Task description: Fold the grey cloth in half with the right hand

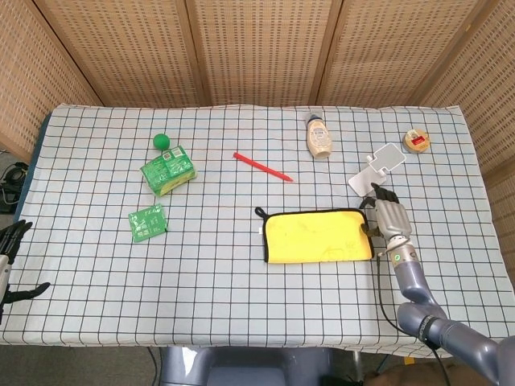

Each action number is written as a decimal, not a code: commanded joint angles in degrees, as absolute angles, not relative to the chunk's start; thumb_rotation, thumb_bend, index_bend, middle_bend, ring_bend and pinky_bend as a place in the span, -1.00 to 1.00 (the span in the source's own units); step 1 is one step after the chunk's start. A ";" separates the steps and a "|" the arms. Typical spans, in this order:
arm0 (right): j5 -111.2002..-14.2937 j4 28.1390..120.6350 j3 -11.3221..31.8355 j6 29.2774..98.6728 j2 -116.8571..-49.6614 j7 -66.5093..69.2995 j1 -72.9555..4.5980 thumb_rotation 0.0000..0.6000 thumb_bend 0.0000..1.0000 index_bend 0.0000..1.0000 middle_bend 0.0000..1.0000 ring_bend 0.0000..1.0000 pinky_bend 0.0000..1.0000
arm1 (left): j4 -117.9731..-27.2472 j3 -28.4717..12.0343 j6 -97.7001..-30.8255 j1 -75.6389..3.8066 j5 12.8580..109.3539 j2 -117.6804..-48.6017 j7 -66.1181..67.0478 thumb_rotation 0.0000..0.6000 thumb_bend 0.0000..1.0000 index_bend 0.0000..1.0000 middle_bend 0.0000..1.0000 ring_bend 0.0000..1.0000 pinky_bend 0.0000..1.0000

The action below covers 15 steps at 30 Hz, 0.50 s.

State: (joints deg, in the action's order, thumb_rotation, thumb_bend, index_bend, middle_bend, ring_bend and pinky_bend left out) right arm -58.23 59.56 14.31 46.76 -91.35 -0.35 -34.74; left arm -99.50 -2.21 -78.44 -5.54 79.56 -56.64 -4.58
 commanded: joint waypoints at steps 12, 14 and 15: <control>-67.35 70.14 13.53 55.26 -83.83 5.62 -30.98 1.00 -0.69 -1.00 -1.00 -1.00 -0.99 | -99.89 -2.12 -79.18 -5.20 80.09 -56.34 -4.99 1.00 -1.00 -1.00 -1.00 -1.00 -1.00; -69.37 73.36 13.11 57.47 -81.50 6.65 -29.76 1.00 -0.71 -1.00 -1.00 -1.00 -1.00 | -99.94 -2.07 -79.39 -5.11 80.33 -56.28 -5.13 1.00 -1.00 -1.00 -1.00 -1.00 -1.00; -71.29 76.17 12.54 59.11 -79.39 7.89 -28.66 1.00 -0.73 -1.00 -1.00 -1.00 -1.00 | -99.98 -2.04 -79.60 -5.03 80.54 -56.22 -5.21 1.00 -1.00 -1.00 -1.00 -1.00 -1.00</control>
State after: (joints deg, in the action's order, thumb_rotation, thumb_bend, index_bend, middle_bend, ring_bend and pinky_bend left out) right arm -67.36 70.76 13.48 55.27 -83.79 5.32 -31.13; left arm -99.95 -2.06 -79.52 -5.07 80.46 -56.26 -5.16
